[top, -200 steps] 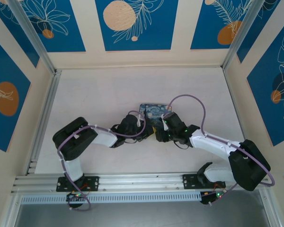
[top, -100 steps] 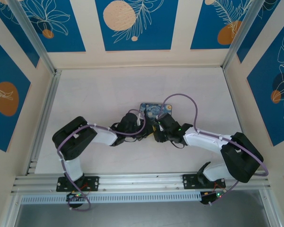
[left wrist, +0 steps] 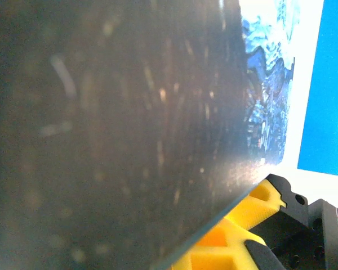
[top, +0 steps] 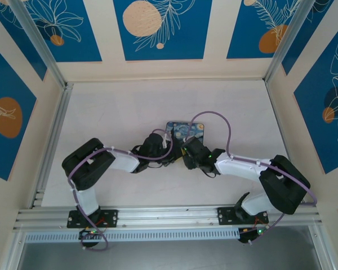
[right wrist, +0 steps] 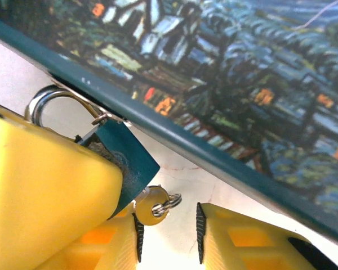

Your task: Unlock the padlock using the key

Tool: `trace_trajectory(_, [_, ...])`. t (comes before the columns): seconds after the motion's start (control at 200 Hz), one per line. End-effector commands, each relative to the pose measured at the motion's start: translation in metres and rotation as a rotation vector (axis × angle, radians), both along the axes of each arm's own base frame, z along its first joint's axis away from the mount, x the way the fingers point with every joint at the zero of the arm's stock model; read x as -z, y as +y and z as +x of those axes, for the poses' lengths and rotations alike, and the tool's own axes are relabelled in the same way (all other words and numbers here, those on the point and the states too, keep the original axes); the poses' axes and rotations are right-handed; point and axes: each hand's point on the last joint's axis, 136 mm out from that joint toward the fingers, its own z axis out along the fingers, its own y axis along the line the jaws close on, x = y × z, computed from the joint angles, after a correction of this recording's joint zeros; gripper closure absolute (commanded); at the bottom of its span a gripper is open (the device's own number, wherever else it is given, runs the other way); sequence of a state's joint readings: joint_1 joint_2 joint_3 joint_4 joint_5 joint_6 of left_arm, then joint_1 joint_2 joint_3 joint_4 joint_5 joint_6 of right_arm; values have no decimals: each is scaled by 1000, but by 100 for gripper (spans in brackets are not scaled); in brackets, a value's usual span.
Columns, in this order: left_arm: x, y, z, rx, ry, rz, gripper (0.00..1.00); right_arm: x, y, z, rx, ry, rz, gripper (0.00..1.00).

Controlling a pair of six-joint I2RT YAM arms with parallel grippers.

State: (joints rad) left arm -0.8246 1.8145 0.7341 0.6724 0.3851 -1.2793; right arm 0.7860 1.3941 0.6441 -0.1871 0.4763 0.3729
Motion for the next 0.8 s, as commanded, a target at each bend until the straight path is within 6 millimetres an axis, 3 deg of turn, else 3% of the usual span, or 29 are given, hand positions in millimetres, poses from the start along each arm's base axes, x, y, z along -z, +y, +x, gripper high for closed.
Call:
trace_trajectory(0.0, [-21,-13,-9,72,-7,-64,100,-25,5,22,66,-138,74,69])
trace_trajectory(0.61, [-17,-12,-9,71,-2,-53,100,-33,11,17,45,-98,197,95])
trace_trajectory(0.705, [-15,-11,-9,65,-1,-47,100,-35,12,11,22,-70,247,88])
trace_trajectory(0.795, [-12,-9,-8,57,1,-41,100,-38,10,4,22,-51,289,60])
